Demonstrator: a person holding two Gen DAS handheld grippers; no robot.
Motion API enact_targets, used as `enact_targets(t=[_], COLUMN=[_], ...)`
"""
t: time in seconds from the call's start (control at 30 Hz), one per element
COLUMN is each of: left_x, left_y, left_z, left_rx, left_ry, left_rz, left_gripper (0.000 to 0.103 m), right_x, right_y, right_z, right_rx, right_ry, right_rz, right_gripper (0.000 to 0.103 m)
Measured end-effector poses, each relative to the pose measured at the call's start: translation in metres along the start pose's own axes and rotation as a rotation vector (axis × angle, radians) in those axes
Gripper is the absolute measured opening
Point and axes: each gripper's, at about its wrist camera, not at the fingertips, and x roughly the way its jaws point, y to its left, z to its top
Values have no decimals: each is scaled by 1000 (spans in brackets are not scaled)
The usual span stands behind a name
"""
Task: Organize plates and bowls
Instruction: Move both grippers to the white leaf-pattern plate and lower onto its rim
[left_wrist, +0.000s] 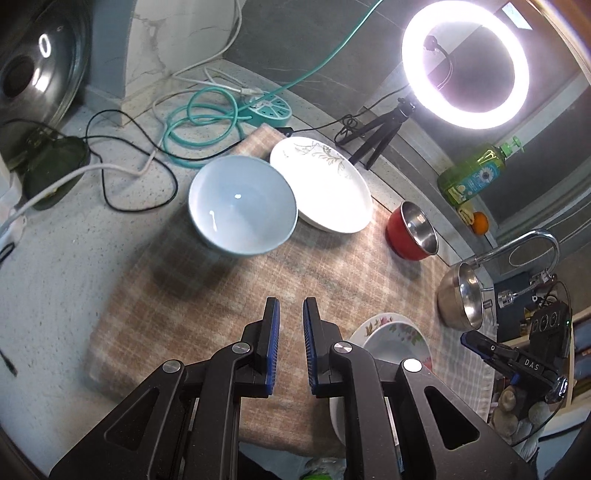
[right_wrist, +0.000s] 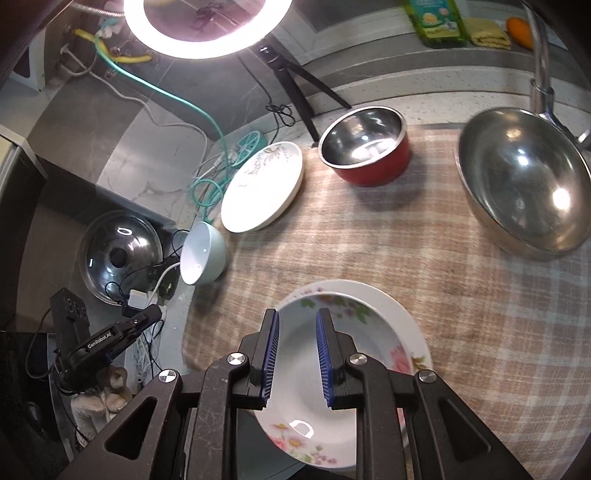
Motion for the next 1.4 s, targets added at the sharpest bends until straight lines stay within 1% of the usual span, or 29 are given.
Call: enact_targets(t=[0.1,0.3,0.37,0.5,0.67,0.9,1.03,1.27,1.4], left_x=[4,19,27,42,63,98,117,146,162], left_y=[-3,-10,-14,-21,-23,-16,-15,-11,-10], left_z=[19,63,80,110,139,167,179,196,203], left_rx=[45,150,181,260,321,351,356,347,334], left_ry=[9,43,60,84,123,186,223,276,303], left_rz=[-7,-13,-16,-22,-34,-44,-55,-64,-67], left_gripper=[11,11,11,11,11,11,11,11,11], right_x=[4,23,32,50,79,108,120,137,148], right_y=[12,27,31,40,51,54,46,30,19], right_z=[10,38,48,67,85,103,112,127,134], right_rx=[-15,-3,8,21,39,64,94,146,192], right_ry=[-10,-35,-41,-51,-42,-33,-27,-8,15], right_rz=[-7,-66,-78,-135,-166,-205,-221,-187,-150], right_gripper=[19,19,19,19,19,19,19,19,19])
